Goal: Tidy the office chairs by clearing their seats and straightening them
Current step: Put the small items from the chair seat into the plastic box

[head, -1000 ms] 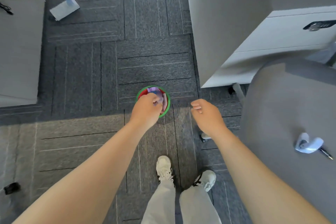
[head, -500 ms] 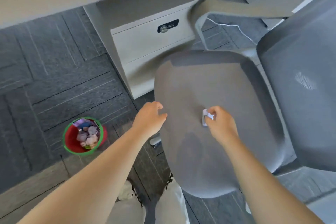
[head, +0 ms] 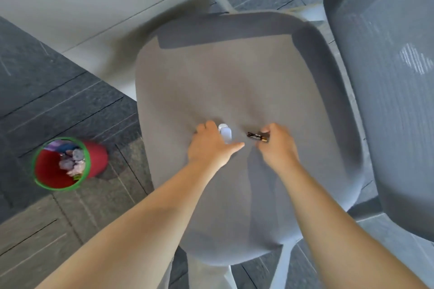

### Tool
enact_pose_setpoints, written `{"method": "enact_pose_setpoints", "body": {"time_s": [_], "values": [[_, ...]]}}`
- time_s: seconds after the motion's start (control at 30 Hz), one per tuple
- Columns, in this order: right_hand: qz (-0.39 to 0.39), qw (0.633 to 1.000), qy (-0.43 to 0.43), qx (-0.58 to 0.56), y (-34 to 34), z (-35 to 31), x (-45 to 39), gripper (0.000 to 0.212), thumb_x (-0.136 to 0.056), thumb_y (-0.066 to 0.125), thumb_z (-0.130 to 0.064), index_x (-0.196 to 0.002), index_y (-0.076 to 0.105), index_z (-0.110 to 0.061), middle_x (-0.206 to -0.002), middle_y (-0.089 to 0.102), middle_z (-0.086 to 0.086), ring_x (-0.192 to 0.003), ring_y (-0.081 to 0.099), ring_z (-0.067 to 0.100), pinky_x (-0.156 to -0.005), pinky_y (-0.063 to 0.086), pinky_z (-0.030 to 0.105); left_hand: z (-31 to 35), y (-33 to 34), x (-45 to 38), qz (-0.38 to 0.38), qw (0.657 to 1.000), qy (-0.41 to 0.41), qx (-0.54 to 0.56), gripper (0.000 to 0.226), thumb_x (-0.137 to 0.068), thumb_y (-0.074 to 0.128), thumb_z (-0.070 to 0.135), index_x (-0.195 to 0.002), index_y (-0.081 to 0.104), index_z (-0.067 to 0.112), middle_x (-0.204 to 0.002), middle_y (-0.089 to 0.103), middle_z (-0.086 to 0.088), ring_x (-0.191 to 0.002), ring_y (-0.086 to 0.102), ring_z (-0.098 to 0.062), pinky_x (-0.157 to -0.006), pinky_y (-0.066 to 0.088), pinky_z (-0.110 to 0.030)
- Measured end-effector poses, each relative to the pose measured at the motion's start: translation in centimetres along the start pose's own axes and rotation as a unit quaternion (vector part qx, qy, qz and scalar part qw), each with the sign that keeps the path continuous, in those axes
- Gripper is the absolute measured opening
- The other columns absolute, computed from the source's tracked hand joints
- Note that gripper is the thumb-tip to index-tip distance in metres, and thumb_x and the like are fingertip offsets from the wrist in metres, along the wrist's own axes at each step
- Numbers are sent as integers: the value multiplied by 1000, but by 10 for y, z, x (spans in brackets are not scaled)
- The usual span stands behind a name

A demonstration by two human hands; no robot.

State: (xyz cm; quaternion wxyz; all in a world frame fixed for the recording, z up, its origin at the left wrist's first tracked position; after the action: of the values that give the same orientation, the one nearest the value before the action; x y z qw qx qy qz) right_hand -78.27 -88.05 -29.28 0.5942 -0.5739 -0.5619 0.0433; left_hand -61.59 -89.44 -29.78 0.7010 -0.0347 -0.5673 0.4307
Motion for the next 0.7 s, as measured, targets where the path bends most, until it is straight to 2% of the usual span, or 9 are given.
{"method": "enact_pose_setpoints", "body": {"time_s": [0.03, 0.1, 0.17, 0.2, 0.23, 0.33, 0.5, 0.63, 0.7], "values": [[0, 1000, -9, 8, 4, 1, -4, 33, -87, 54, -3, -119, 53, -5, -129, 47, 15, -119, 47, 32, -92, 44, 34, 2, 1, -5, 10, 1000, -1, -5, 59, -80, 65, 39, -121, 42, 5, -128, 46, -11, -116, 51, -30, -86, 44, -36], [6, 1000, -23, 19, 7, 0, -10, 29, -87, 55, -4, -116, 54, -4, -126, 47, 16, -117, 47, 33, -89, 44, 35, 3, 4, -17, 14, 1000, 6, 1, 39, -83, 57, 25, -114, 49, 3, -117, 52, -13, -98, 53, -32, -66, 41, -30], [8, 999, -36, 33, 9, -4, -12, 25, -89, 52, -6, -113, 55, -3, -124, 49, 17, -114, 48, 35, -86, 45, 37, 6, 3, -24, 12, 999, 34, -3, 13, -77, 48, 12, -86, 55, 6, -90, 55, -13, -72, 46, -28, -46, 27, -25], [6, 999, -39, 35, 10, -6, -11, 23, -90, 51, -7, -113, 54, -2, -124, 49, 17, -113, 49, 35, -85, 45, 38, 7, -1, -24, 16, 999, 49, -4, 7, -75, 44, 8, -71, 49, 9, -76, 50, -9, -63, 40, -25, -44, 23, -24], [4, 999, -40, 32, 9, -9, -10, 23, -91, 49, -8, -112, 54, -2, -124, 50, 17, -112, 49, 35, -85, 45, 38, 5, -5, -22, 24, 998, 53, 6, 15, -78, 43, 7, -64, 44, 11, -69, 43, -5, -58, 36, -23, -45, 23, -24], [6, 999, -42, 0, 2, -27, -3, 22, -93, 48, -13, -111, 53, -2, -122, 53, 16, -109, 52, 34, -84, 45, 37, -4, -34, -9, 59, 996, 35, 56, 14, -92, 46, 22, -88, 47, 9, -80, 47, -4, -70, 45, -27, -59, 32, -27], [7, 994, -97, -48, -29, -90, 28, 20, -93, 47, -10, -109, 54, -2, -115, 61, 16, -101, 57, 33, -76, 44, 35, -8, -106, 38, 110, 989, 71, 73, 21, -92, 50, 21, -103, 41, 5, -88, 58, -17, -82, 57, -36, -60, 35, -31], [-12, 982, -175, -69, -53, -159, 65, 16, -91, 50, -11, -103, 56, -3, -99, 60, 10, -89, 54, 30, -74, 43, 33, -16, -175, 85, 172, 978, 89, 77, 22, -93, 47, 27, -87, 36, 9, -66, 42, 1, -68, 45, -27, -51, 28, -29], [-17, 971, -228, -75, -68, -205, 92, 14, -90, 51, -11, -101, 58, -4, -89, 55, 5, -81, 49, 23, -70, 36, 27, -20, -218, 115, 215, 968, 107, 77, 18, -93, 45, 22, -83, 36, 10, -66, 35, 4, -68, 36, -22, -50, 23, -24]]}}
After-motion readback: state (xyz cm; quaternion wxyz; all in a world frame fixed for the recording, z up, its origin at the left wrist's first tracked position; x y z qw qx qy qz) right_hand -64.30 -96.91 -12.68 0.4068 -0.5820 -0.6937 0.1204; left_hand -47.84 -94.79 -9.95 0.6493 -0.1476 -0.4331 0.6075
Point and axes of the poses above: each hand's wrist, its own x-axis away from the middle knuckle, its own y-axis out of the palm, z = x × y, the point moved 10 cm from there along -x, towards the middle knuckle
